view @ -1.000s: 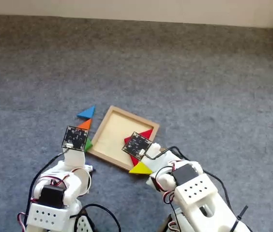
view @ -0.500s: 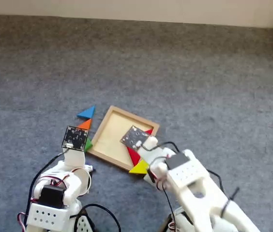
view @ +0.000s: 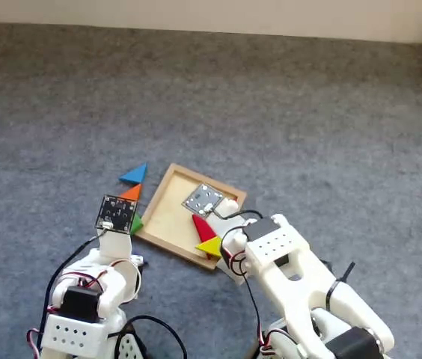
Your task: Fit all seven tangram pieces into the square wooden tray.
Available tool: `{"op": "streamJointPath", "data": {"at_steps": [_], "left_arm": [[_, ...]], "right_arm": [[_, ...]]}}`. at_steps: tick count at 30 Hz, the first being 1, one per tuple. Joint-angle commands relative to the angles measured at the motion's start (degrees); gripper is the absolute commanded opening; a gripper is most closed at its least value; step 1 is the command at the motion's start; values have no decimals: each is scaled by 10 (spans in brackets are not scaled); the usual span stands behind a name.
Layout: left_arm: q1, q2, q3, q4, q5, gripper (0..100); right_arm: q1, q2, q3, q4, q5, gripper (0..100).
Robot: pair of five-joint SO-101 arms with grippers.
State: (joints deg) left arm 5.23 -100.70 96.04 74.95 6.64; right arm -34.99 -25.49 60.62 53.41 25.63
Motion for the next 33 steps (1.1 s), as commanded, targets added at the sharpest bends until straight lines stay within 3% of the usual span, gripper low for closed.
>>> {"op": "streamJointPath", "data": {"at_steps": [1,18,25,33], "left_arm": [[0,-22,12,3,6,17],[0,-22,12,3,6,17],[0,-22,12,3,6,17],[0,-22,12,3,6,17]], "right_arm": [[-7,-2,-33,-6,-5,191],[-44,4,-110,19,-30,191],[-87,5,-115,13,-61,191],[-87,8,-111,-25,-67,191]]}}
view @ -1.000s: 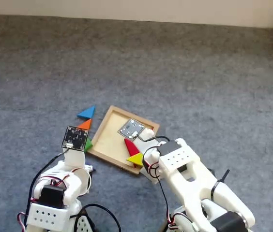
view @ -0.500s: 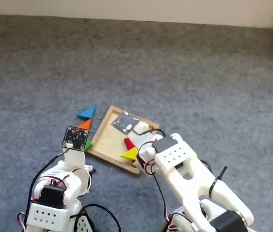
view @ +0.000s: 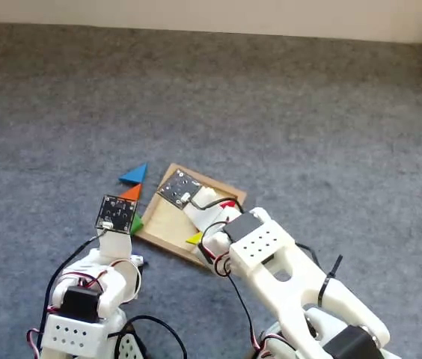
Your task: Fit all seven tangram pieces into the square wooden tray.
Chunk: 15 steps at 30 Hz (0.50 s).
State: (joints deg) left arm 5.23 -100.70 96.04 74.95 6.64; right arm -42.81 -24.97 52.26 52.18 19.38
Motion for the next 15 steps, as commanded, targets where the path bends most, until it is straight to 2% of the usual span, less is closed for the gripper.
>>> {"op": "streamJointPath", "data": {"at_steps": [1,9,15], "left_arm": [[0,-22,12,3,6,17],[0,-22,12,3,6,17],[0,-22,12,3,6,17]], "right_arm": [[-8,11,-29,-13,-4,191],[-10,143,-79,-24,-4,191],[-12,159,-107,-23,-4,191]]}}
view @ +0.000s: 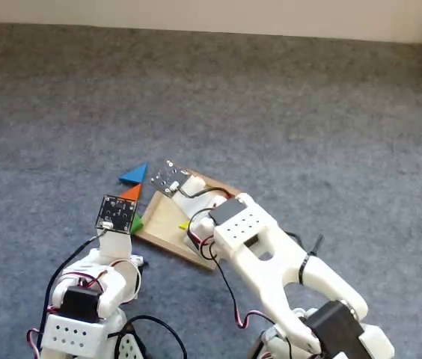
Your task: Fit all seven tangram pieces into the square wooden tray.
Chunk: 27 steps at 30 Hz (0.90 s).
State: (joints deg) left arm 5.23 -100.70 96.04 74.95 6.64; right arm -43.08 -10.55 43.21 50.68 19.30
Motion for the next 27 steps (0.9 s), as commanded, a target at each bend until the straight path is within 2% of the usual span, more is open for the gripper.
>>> {"op": "streamJointPath", "data": {"at_steps": [1,15,27], "left_arm": [[0,-22,12,3,6,17],[0,-22,12,3,6,17],[0,-22,12,3,6,17]], "right_arm": [[-9,15,-17,-10,-4,191],[-80,20,-50,-33,-66,191],[-81,14,-48,-93,-84,191]]}}
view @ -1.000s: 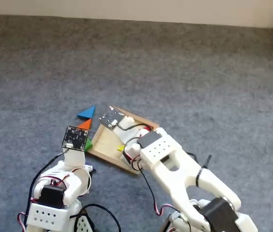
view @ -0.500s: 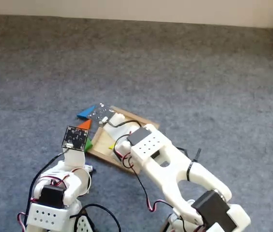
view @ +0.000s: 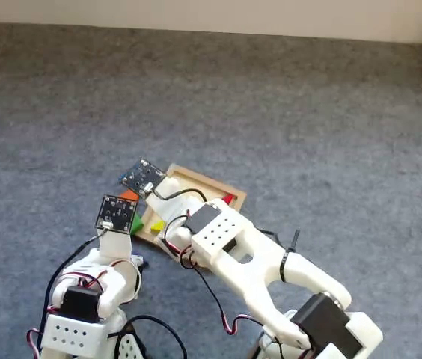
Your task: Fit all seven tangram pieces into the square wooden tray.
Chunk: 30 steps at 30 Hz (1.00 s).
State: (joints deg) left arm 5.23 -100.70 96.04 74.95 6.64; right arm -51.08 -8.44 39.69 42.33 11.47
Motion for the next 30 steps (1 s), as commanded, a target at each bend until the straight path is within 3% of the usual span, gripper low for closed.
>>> {"op": "streamJointPath", "data": {"at_steps": [1,10,21,30], "left_arm": [[0,-22,12,3,6,17],[0,-22,12,3,6,17],[0,-22,12,3,6,17],[0,-22,12,3,6,17]], "right_arm": [[0,-8,-15,-9,-6,191],[1,-9,-17,-7,-6,191],[97,-167,37,-10,-6,191],[135,-88,36,-11,-6,163]]}}
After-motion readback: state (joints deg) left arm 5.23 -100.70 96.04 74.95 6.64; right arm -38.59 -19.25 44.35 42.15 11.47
